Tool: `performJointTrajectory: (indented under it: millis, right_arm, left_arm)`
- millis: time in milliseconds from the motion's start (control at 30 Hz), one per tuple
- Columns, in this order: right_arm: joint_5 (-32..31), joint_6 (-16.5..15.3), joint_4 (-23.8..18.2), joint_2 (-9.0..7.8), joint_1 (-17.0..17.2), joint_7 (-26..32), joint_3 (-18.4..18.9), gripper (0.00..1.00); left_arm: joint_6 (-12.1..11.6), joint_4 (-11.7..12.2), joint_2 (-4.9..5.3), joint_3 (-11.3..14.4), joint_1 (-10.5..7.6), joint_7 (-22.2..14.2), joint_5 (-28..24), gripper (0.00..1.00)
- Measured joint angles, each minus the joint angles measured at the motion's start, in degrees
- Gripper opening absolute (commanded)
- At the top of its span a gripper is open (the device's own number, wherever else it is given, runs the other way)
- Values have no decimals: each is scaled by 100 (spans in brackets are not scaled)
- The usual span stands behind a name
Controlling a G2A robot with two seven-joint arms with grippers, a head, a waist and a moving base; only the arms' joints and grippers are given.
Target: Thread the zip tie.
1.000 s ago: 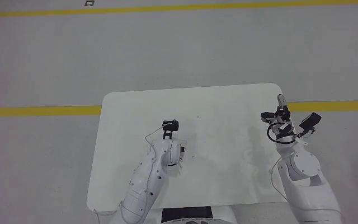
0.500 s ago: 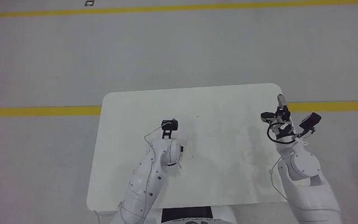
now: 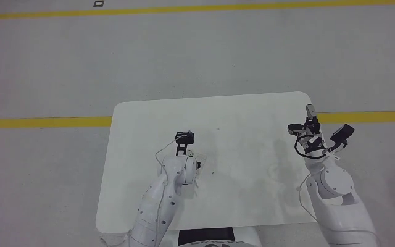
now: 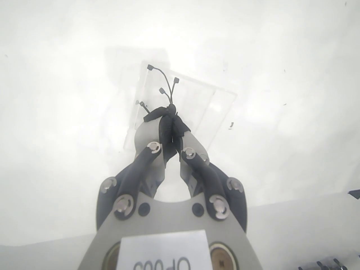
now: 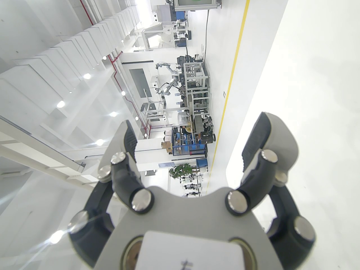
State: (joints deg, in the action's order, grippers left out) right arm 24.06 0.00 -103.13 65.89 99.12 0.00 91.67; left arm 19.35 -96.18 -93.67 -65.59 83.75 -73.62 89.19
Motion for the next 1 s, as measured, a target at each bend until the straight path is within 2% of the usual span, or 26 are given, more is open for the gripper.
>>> performJointTrajectory:
  millis: [133,233,400,633,767,1000]
  right_arm:
    - [0,0,0,0,0,0,0,100]
    - [0,0,0,0,0,0,0,100]
    - [0,0,0,0,0,0,0,100]
    - [0,0,0,0,0,0,0,100]
    - [0,0,0,0,0,0,0,100]
    - [0,0,0,0,0,0,0,100]
  left_arm:
    - [-13,-19,18,6,11,2,-46,0]
    - [-12,-11,31,8,1,4,-77,4]
    - [-9,-25,52,29,-13,16,-107,0]
    - [-44,-256,90,94,72,21,-55,0]
    - [-94,-356,116,116,112,106,6,0]
    - [-149,-315,142,149,63,327,-47,0]
